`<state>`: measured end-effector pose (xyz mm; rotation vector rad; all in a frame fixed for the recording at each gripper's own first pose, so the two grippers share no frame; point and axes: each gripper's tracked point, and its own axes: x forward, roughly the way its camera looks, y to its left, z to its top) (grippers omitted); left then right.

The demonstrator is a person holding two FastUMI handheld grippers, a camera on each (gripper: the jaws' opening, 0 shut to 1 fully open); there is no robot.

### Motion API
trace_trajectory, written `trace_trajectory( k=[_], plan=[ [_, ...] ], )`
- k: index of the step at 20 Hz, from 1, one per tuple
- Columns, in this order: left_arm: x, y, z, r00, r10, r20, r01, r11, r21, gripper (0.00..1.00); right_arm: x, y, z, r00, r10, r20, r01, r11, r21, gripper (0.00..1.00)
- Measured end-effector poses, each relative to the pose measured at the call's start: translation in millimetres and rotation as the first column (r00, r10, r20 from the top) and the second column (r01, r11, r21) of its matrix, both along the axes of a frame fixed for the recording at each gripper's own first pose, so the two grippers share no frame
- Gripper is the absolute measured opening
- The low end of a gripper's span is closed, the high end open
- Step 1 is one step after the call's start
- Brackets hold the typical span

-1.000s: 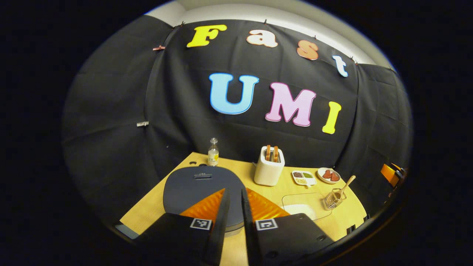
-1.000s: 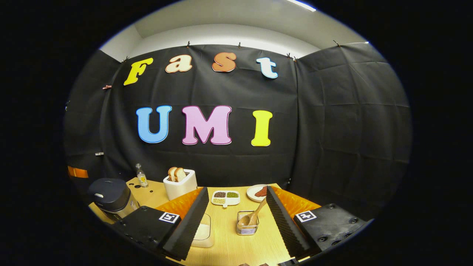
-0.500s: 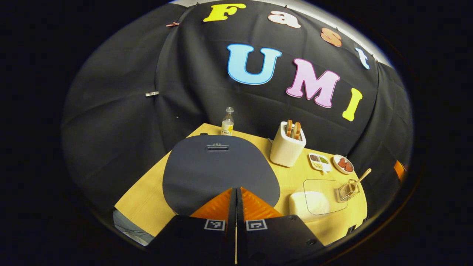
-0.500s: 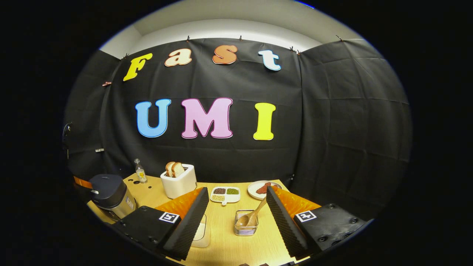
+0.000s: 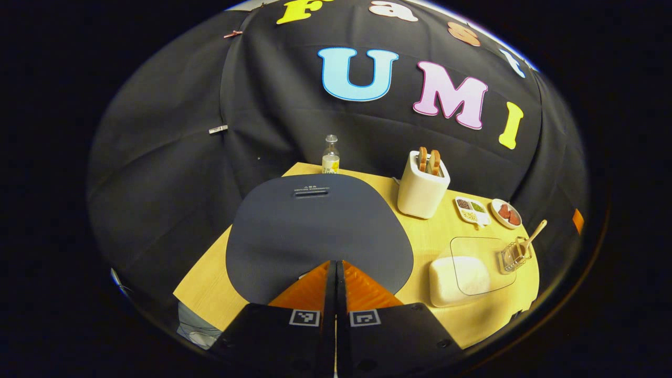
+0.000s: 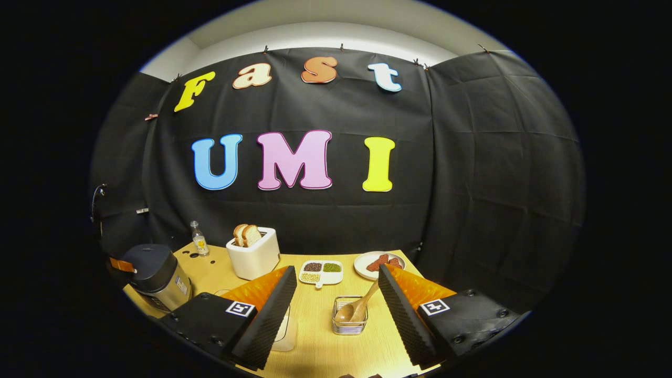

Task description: Close the left gripper, press the button to open the rice cooker; take a wooden spoon from the chopstick holder with the right hand, scoop a spoonful of rice and pour it into the rice cooker, then put the wooden spoon back into the chopstick holder.

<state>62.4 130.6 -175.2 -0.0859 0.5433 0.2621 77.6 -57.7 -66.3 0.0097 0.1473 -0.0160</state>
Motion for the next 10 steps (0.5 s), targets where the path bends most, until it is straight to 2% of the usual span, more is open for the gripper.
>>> trace_trajectory(
  k=[4, 6, 7, 8, 10],
  plan=[
    [-0.8, -1.2, 7.0, 1.000, 0.005, 0.023, -0.005, 1.000, 0.010, 0.07, 0.3, -3.4, -4.7, 1.000, 0.003, -0.013, -0.002, 1.000, 0.004, 0.98],
    [-5.1, -2.9, 28.7, 0.996, 0.012, 0.088, -0.017, 0.998, 0.056, 0.06, -1.2, -4.9, -2.5, 1.000, 0.003, -0.009, -0.003, 1.000, 0.001, 0.98],
    [-5.0, -1.9, 47.2, 0.988, 0.020, 0.152, -0.034, 0.996, 0.087, 0.05, -1.4, -4.9, -1.5, 1.000, 0.002, -0.009, -0.002, 1.000, -0.001, 0.98],
    [-3.7, -0.6, 71.5, 0.975, 0.027, 0.222, -0.053, 0.992, 0.114, 0.07, -1.9, -5.1, -0.6, 1.000, 0.000, -0.008, 0.000, 1.000, -0.002, 0.98],
    [-7.8, -1.6, 126.6, 0.932, 0.045, 0.360, -0.106, 0.983, 0.151, 0.05, -2.4, -5.1, 1.2, 1.000, 0.000, -0.006, 0.000, 1.000, 0.000, 0.98]
  ],
)
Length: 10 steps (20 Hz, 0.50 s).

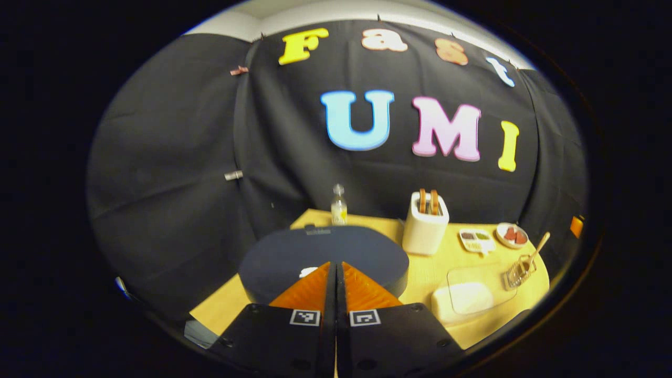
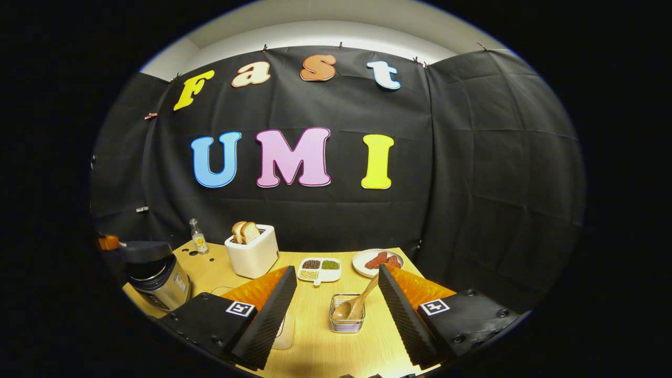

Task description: Close the left gripper, press the button to open the rice cooker; take a wooden spoon from the chopstick holder with the right hand, scoop a spoonful of rice and pour it into the rice cooker, then put the wooden spoon back into the chopstick holder.

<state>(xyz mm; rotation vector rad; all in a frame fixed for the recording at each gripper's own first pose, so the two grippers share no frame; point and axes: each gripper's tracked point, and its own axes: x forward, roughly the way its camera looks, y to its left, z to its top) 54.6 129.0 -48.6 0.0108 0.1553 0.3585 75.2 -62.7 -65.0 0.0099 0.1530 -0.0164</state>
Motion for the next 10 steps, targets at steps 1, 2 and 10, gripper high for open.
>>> trace_trajectory(
  k=[1, 2, 10],
  plan=[
    [-4.8, -4.3, 19.8, 0.999, 0.004, 0.052, -0.005, 1.000, 0.010, 0.07, -0.1, 1.2, 0.7, 1.000, 0.000, 0.002, 0.000, 1.000, -0.002, 0.98],
    [-9.1, -5.6, 26.3, 0.997, 0.005, 0.081, -0.005, 1.000, 0.008, 0.07, -0.5, 2.6, 1.4, 1.000, 0.001, 0.003, -0.001, 1.000, -0.005, 0.98],
    [-32.5, -34.5, 15.3, 0.996, -0.037, 0.075, 0.039, 0.999, -0.020, 0.27, 11.3, 8.3, -2.9, 1.000, 0.009, -0.011, -0.009, 1.000, 0.008, 0.98]
  ],
)
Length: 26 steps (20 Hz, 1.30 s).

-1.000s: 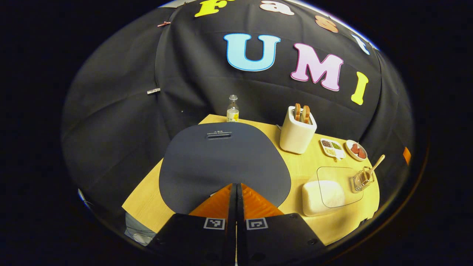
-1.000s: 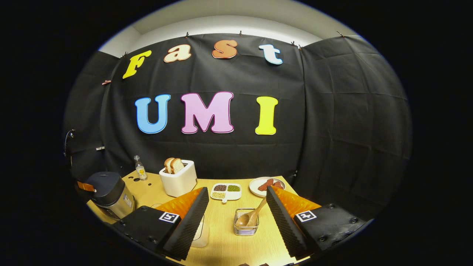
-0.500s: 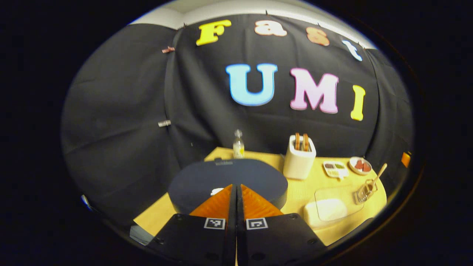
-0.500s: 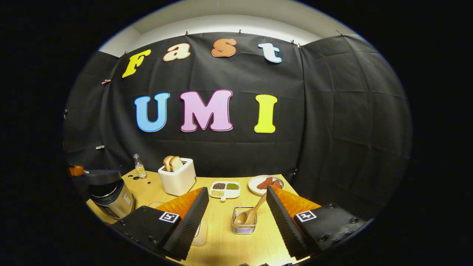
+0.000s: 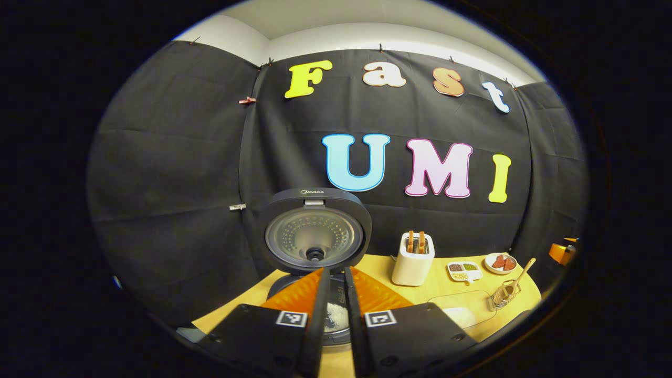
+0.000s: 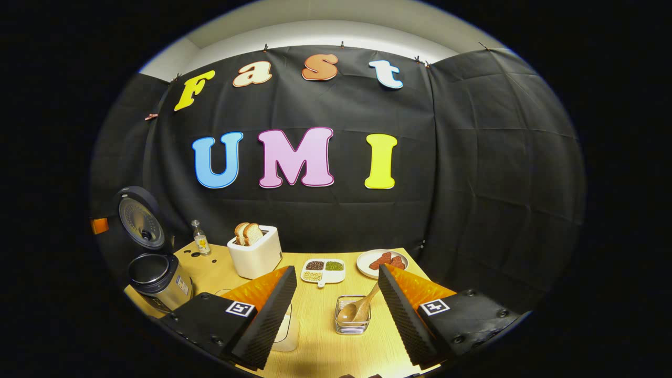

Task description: Close the left gripper, press the button to open the rice cooker; take a wooden spoon from the chopstick holder with the right hand, scoop a spoonful of rice and pour it into the rice cooker, then put the wooden spoon back into the chopstick holder.

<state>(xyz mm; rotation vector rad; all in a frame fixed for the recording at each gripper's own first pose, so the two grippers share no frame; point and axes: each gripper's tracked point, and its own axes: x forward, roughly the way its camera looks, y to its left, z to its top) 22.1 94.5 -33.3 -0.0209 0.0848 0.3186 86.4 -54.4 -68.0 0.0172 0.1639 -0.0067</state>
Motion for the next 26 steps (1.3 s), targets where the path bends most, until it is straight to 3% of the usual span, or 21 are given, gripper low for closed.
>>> trace_trajectory(
  k=[5, 11, 18, 26],
  plan=[
    [-12.6, -17.7, -8.9, 1.000, -0.020, 0.008, 0.020, 1.000, -0.021, 0.97, 16.0, -11.7, -14.7, 0.999, -0.018, -0.049, 0.019, 1.000, 0.025, 0.98],
    [-13.5, -35.4, -28.4, 0.999, 0.006, -0.050, -0.006, 1.000, -0.004, 0.98, 48.3, -35.5, -53.9, 0.985, -0.039, -0.166, 0.053, 0.995, 0.083, 0.98],
    [-29.3, -60.8, -62.5, 0.989, 0.069, -0.129, -0.069, 0.998, 0.003, 0.98, 85.0, -67.3, -136.5, 0.927, -0.020, -0.375, 0.079, 0.986, 0.144, 0.98],
    [-43.9, -96.8, -89.7, 0.966, 0.163, -0.199, -0.175, 0.983, -0.045, 0.98, 131.5, -80.8, -190.7, 0.893, 0.026, -0.450, 0.117, 0.951, 0.285, 0.99]
  ],
)
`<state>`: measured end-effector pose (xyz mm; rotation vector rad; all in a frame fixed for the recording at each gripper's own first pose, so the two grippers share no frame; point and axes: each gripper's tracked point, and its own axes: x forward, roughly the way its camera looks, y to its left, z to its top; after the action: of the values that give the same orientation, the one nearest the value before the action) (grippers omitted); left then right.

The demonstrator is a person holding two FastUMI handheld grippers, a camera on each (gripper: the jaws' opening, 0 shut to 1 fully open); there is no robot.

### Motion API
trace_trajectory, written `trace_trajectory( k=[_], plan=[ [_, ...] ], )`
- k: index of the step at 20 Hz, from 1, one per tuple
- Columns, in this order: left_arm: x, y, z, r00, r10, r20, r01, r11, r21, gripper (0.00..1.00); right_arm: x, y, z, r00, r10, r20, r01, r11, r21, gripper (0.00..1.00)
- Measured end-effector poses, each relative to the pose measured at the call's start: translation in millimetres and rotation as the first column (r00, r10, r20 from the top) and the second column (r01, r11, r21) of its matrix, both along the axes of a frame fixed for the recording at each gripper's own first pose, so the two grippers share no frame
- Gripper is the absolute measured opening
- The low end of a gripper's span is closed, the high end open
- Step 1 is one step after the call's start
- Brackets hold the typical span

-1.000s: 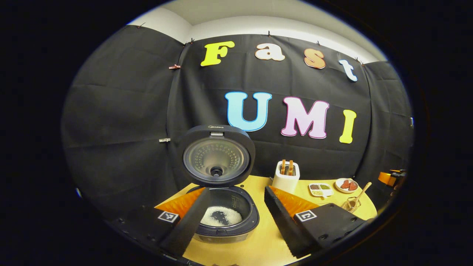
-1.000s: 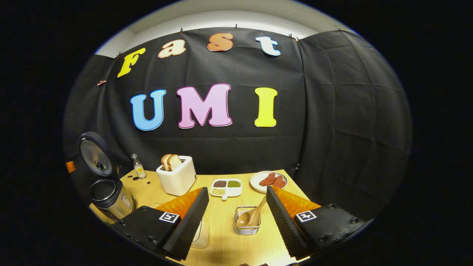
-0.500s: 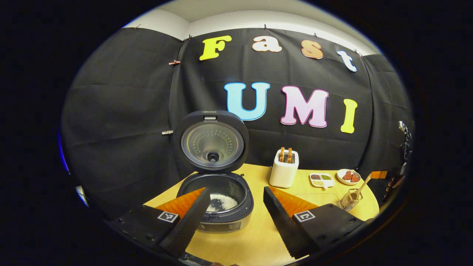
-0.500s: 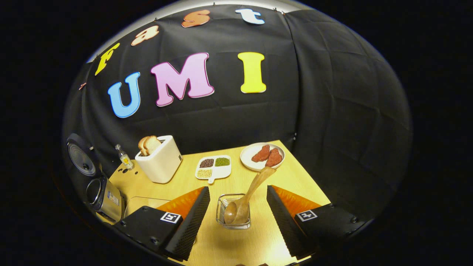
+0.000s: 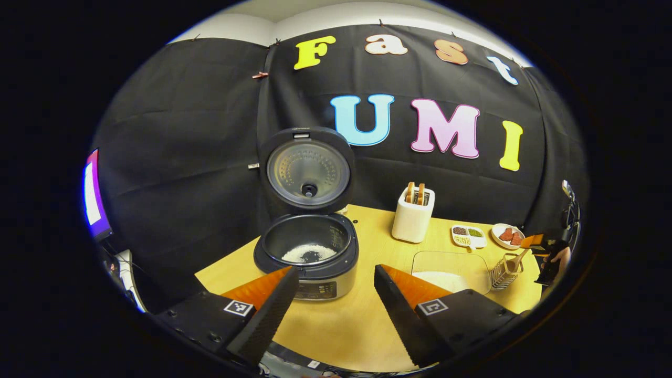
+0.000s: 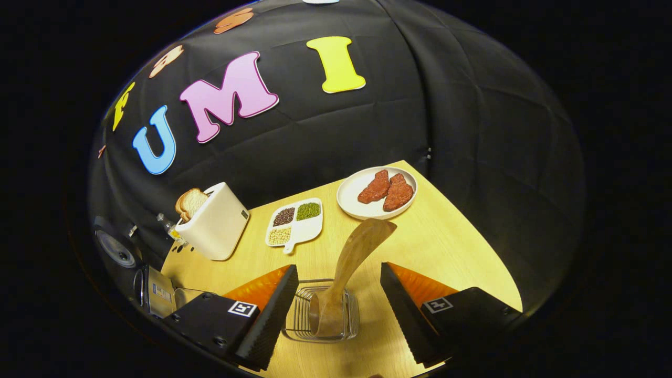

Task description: Close the left gripper, press the button to open the rice cooker; take a wooden spoon from the chopstick holder with the right hand, scoop a spoonful of rice and pour it into the rice cooker, then put the wooden spoon back into the chopstick holder.

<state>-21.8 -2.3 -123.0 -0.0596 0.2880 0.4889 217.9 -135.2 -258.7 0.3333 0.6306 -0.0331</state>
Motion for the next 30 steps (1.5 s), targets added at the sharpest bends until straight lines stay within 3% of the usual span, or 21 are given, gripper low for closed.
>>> trace_trajectory(
  k=[7, 8, 9, 10, 14, 18, 24, 30],
  plan=[
    [-11.3, -37.4, -18.3, 0.999, 0.020, -0.030, -0.020, 1.000, -0.022, 0.98, 27.4, 3.9, -25.6, 0.998, -0.034, -0.050, 0.041, 0.989, 0.145, 0.95],
    [-13.2, -41.3, -21.7, 0.999, 0.015, -0.039, -0.015, 1.000, -0.023, 0.98, 29.9, 2.3, -26.7, 0.997, -0.047, -0.053, 0.055, 0.987, 0.154, 0.72],
    [-15.3, -43.5, -23.0, 0.999, 0.009, -0.044, -0.010, 1.000, -0.022, 0.98, 30.0, 1.3, -25.2, 0.997, -0.059, -0.055, 0.067, 0.985, 0.161, 0.60],
    [-15.4, -45.0, -23.6, 0.999, 0.004, -0.047, -0.005, 1.000, -0.021, 0.98, 30.4, -0.4, -23.9, 0.996, -0.072, -0.053, 0.080, 0.984, 0.162, 0.41],
    [-8.7, -45.6, -23.8, 0.999, -0.024, -0.037, 0.023, 0.999, -0.030, 0.98, 27.2, 0.9, -7.9, 0.996, -0.088, -0.028, 0.091, 0.986, 0.142, 0.17],
    [-2.1, -41.8, -24.7, 0.997, -0.075, -0.024, 0.074, 0.997, -0.037, 0.98, 19.8, 9.3, 12.3, 0.998, -0.064, 0.009, 0.063, 0.993, 0.098, 0.18],
    [0.3, -19.8, -23.2, 0.984, -0.178, -0.005, 0.177, 0.984, -0.035, 0.98, 4.4, 12.0, 77.4, 0.987, -0.122, 0.102, 0.114, 0.990, 0.085, 0.17],
    [-1.4, 26.6, -30.1, 0.968, -0.251, 0.007, 0.251, 0.967, -0.051, 0.98, -28.2, 50.7, 139.6, 0.977, -0.119, 0.179, 0.105, 0.991, 0.089, 0.17]
  ],
)
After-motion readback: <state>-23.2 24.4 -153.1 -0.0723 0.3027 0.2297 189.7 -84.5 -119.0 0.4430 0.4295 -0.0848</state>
